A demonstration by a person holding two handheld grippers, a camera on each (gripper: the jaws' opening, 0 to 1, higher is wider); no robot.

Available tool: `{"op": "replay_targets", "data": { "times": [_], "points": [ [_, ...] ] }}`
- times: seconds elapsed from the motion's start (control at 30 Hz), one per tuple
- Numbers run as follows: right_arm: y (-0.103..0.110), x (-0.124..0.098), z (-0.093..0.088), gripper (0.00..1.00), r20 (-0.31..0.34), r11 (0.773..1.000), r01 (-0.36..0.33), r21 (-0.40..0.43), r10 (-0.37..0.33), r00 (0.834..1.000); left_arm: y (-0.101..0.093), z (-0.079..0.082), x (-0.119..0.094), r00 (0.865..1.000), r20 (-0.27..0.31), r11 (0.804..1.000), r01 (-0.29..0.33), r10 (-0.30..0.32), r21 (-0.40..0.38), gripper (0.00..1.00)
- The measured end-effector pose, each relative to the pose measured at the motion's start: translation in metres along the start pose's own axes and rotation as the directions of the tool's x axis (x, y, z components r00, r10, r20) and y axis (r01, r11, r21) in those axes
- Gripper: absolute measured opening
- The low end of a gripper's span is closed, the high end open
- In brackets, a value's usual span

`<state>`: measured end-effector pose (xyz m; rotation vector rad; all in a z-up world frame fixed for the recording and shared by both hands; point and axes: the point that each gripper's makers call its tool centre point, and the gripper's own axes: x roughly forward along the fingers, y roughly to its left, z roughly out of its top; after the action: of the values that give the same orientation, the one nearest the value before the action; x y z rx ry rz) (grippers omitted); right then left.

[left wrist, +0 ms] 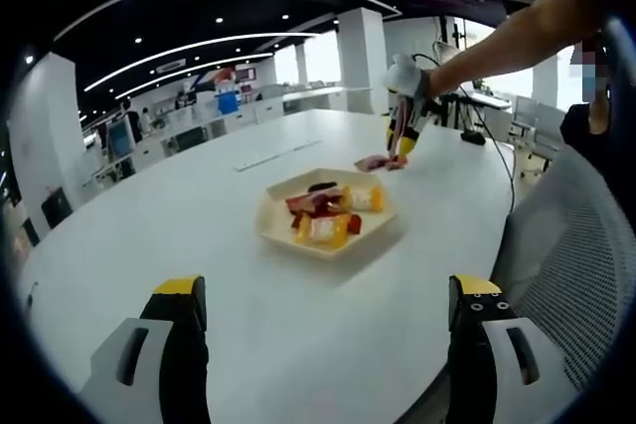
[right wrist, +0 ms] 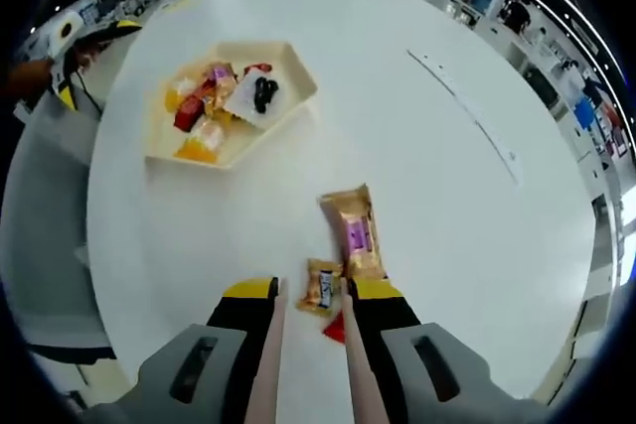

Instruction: Place the target food into the container with the food tongs after gripping and lifting it, then release it inside without dropping or visibly crushing the food.

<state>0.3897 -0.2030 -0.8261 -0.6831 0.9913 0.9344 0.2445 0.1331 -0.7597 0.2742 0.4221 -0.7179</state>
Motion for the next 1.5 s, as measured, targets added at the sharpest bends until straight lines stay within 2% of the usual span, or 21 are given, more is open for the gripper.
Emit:
{"op": "replay_targets", "data": {
  "times": [0.27, 0.4, 0.63, 0.73, 1.13, 1.5],
  "points": [
    [-0.002, 0.008, -0.008, 0.26, -0.019, 0.999, -0.005, 0.036, 0.006, 1.000, 0.001, 0.001, 0.000, 1.000, 0.003, 1.000, -0.004, 0.004, -0.006, 0.98],
    [-0.004, 0.008, -0.006, 0.25, -0.010, 0.999, -0.013, 0.049, 0.013, 1.000, 0.001, 0.001, 0.000, 1.000, 0.005, 1.000, -0.004, 0.004, -0.007, 0.98],
    [-0.004, 0.011, -0.004, 0.20, -0.075, 0.998, 0.005, 0.068, 0.000, 0.997, 0.000, 0.001, 0.000, 1.000, 0.004, 1.000, 0.001, -0.001, -0.004, 0.98],
    [-0.003, 0.011, -0.005, 0.17, -0.080, 0.996, 0.016, 0.088, -0.009, 0.997, 0.000, 0.002, 0.000, 1.000, 0.008, 1.000, 0.001, -0.001, -0.005, 0.98],
    [-0.003, 0.011, -0.006, 0.16, -0.085, 0.991, 0.032, 0.131, -0.021, 0.996, -0.001, 0.003, 0.000, 1.000, 0.014, 1.000, 0.005, -0.005, -0.003, 0.98],
    [-0.003, 0.010, -0.007, 0.17, -0.049, 0.989, 0.041, 0.142, -0.035, 0.998, -0.001, 0.004, -0.001, 1.000, 0.021, 1.000, 0.004, -0.003, -0.007, 0.99]
  ]
}}
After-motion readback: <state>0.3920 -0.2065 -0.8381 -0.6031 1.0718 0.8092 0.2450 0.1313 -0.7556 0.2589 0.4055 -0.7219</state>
